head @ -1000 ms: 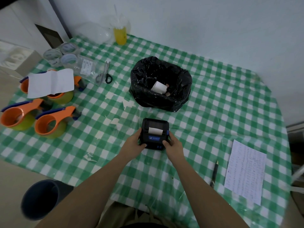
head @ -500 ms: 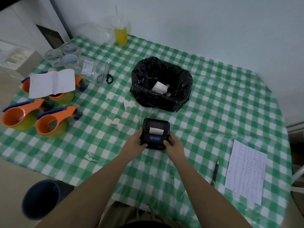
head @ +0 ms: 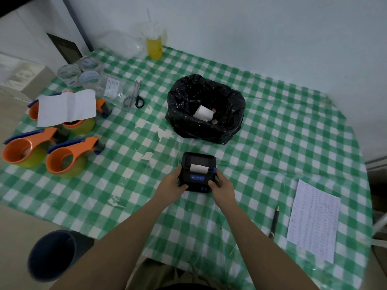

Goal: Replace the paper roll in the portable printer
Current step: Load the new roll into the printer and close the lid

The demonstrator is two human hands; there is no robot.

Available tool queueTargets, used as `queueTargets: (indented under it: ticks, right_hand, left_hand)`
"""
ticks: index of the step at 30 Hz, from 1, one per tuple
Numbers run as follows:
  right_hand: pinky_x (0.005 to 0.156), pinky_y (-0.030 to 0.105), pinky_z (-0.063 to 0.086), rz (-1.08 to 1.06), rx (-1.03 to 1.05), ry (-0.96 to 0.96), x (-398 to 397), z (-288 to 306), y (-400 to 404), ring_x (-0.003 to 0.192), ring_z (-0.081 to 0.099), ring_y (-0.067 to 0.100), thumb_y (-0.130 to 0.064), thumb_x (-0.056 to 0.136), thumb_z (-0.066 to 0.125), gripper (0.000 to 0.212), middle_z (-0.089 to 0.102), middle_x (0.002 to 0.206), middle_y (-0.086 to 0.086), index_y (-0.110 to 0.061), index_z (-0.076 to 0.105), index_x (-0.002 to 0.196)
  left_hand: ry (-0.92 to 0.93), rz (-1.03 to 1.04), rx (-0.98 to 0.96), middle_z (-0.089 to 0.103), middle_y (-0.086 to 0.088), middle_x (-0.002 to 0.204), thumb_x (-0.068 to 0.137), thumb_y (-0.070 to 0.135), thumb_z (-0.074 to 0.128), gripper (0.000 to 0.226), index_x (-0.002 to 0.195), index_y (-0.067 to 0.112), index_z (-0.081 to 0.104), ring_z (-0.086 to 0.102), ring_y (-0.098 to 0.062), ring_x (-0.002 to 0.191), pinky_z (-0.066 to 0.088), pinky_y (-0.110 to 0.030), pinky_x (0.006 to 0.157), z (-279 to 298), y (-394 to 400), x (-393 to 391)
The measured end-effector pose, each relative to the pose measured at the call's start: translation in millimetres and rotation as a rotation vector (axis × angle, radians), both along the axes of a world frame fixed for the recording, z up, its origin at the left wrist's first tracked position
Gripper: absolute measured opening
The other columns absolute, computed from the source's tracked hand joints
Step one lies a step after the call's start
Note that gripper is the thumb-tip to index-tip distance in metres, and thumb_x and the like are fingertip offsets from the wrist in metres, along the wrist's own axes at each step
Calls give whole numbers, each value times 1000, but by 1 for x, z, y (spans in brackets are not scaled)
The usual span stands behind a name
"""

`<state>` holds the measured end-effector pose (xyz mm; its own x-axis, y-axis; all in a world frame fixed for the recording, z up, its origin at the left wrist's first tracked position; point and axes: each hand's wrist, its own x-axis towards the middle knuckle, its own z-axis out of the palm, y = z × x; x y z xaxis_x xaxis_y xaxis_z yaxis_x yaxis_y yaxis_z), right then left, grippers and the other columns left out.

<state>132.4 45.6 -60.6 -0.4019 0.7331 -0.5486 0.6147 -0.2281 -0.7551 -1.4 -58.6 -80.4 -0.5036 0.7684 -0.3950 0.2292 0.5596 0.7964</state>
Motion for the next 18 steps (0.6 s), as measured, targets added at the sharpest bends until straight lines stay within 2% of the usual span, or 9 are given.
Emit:
queueTargets:
  ticks: [6, 11, 18]
  right_hand:
    - [107, 41, 40, 3, -7, 7, 0, -1, 0, 129, 46, 27, -4, 93, 51, 52, 49, 141, 11, -15, 37, 142]
    - [107, 39, 40, -20, -25, 25, 1, -1, 0, 130, 46, 26, -2, 93, 51, 51, 49, 141, 11, -14, 38, 141]
    - [107, 37, 39, -23, -30, 28, 0, -1, 0, 130, 46, 26, -2, 93, 51, 52, 49, 141, 10, -14, 37, 141]
  left_hand:
    - [4, 2, 9, 50, -11, 138, 83, 1, 59, 71, 143, 14, 23, 47, -26, 128, 40, -30, 97, 2, 1, 2]
    - [4, 6, -24, 48, -11, 140, 83, 4, 61, 73, 144, 14, 21, 45, -25, 129, 41, -37, 104, -1, 0, 0]
    - [-6, 2, -16, 48, -10, 141, 83, 5, 61, 73, 144, 15, 22, 45, -25, 129, 41, -35, 103, -3, 0, -1]
